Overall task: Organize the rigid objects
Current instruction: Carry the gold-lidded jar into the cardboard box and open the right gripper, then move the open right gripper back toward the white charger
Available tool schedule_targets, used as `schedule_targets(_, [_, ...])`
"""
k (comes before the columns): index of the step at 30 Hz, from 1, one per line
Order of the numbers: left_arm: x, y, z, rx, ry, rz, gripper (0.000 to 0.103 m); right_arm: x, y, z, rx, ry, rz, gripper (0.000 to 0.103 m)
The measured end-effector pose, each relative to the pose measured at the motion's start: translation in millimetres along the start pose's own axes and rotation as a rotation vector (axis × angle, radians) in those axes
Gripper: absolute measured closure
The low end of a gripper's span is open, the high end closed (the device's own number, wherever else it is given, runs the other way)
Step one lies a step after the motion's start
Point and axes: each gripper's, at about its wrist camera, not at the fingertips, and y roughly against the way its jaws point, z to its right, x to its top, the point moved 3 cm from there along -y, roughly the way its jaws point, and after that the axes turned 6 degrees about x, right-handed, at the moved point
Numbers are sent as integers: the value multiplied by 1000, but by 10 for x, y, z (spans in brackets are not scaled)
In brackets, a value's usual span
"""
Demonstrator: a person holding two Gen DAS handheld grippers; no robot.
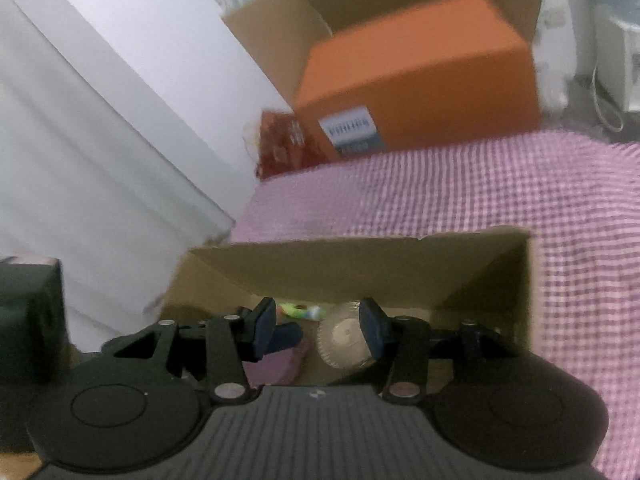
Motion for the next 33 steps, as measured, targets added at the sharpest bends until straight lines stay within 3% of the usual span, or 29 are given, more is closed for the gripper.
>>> schedule_targets(5, [-192, 473, 120, -39, -27, 85, 11, -256, 709, -300, 10, 37, 158, 51])
schedule_targets(8, [-370, 773, 170, -64, -49, 151, 3, -490, 1100, -463, 25, 50, 240, 45])
schedule_targets(10, [-512, 947, 199, -92, -76, 174, 0, -671, 1322, -557, 30, 53, 283, 44])
schedule_targets(16, [-957, 1259, 222, -134, -142, 172, 0, -1221, 1825, -719, 66, 23, 388, 23])
schedule_targets(21, [-1378, 1391, 97, -153, -159, 159, 0, -1649, 2002, -762, 48, 10, 411, 12])
schedule_targets(30, [-1938, 1313, -144, -179, -143, 121, 0, -2128, 2002, -691, 23, -47, 359, 12])
schedule_targets(33, [-2074, 1278, -234, -141, -137, 135, 0, -2176, 1838, -693, 26, -50, 311, 12])
